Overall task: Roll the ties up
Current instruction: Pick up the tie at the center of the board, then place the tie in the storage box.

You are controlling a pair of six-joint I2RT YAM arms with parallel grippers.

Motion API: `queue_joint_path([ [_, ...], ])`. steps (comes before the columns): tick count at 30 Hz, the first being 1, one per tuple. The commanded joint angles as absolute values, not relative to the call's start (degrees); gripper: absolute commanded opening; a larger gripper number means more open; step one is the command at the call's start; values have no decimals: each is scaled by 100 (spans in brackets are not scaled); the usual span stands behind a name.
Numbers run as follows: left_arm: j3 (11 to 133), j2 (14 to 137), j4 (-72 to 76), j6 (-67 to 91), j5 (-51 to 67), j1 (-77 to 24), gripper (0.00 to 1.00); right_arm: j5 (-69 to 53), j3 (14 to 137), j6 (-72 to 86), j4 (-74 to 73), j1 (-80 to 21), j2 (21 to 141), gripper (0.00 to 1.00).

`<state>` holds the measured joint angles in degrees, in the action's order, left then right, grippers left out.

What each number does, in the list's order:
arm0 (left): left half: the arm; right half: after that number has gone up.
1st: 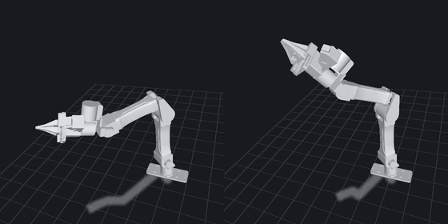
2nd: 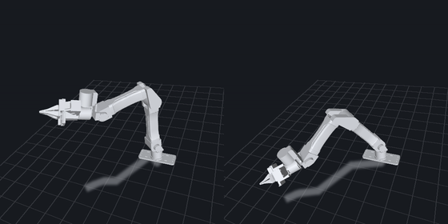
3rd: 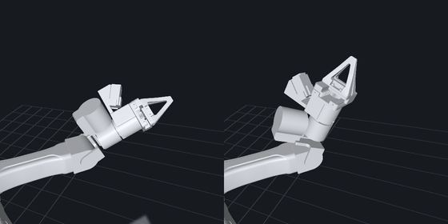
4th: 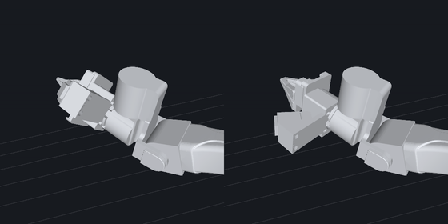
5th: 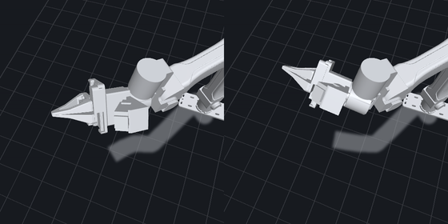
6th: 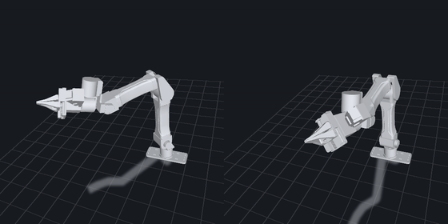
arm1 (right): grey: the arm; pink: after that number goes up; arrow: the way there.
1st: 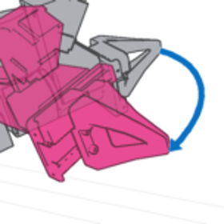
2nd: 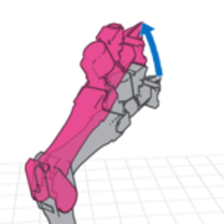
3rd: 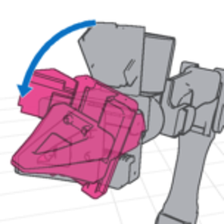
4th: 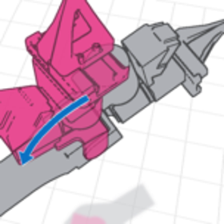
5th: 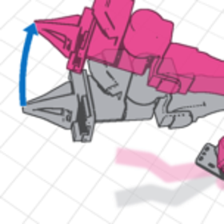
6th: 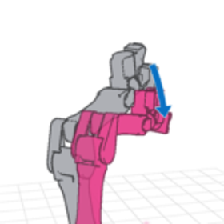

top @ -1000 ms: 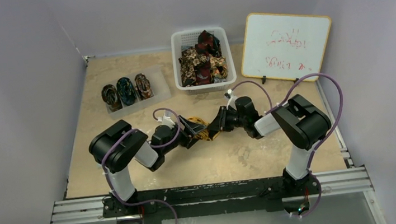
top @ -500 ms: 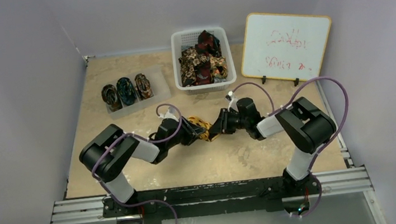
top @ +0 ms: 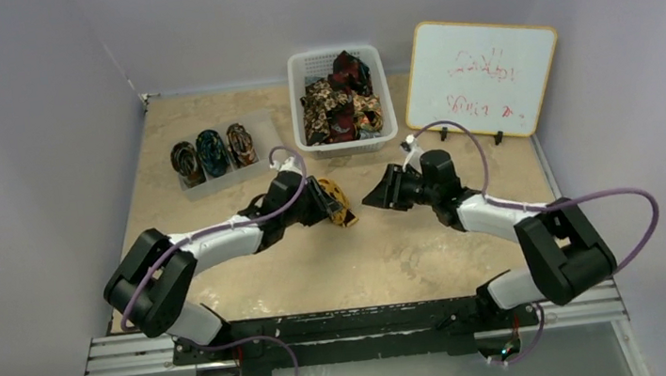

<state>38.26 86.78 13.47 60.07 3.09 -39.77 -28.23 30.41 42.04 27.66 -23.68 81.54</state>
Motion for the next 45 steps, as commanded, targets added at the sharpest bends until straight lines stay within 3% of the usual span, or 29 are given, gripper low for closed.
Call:
queue_joint_path([
  [1, 4746, 8370, -325, 5045, 155, -3934, 14, -2561, 3245, 3975, 2122, -2201, 7689, 49],
  [8, 6106, 8234, -2206, 4300, 409, -3342, 14, -2596, 3371, 4047, 1688, -2162, 7366, 49],
  [12, 6878, 8207, -2677, 3793, 1172, -2611, 15, -2676, 3430, 4159, 1582, -2162, 7297, 49],
  [19, 8716, 9239, -3845, 2936, 1494, -1855, 14, -2779, 3786, 4146, 1380, -2162, 7415, 48],
  [29, 10534, 10771, -4276, 2476, 2362, -976, 15, -2886, 4134, 4058, 1327, -2162, 7828, 46],
  [45, 11202, 11866, -4355, 2281, 2842, -297, 15, -3140, 4450, 3907, 1240, -2162, 8279, 43],
])
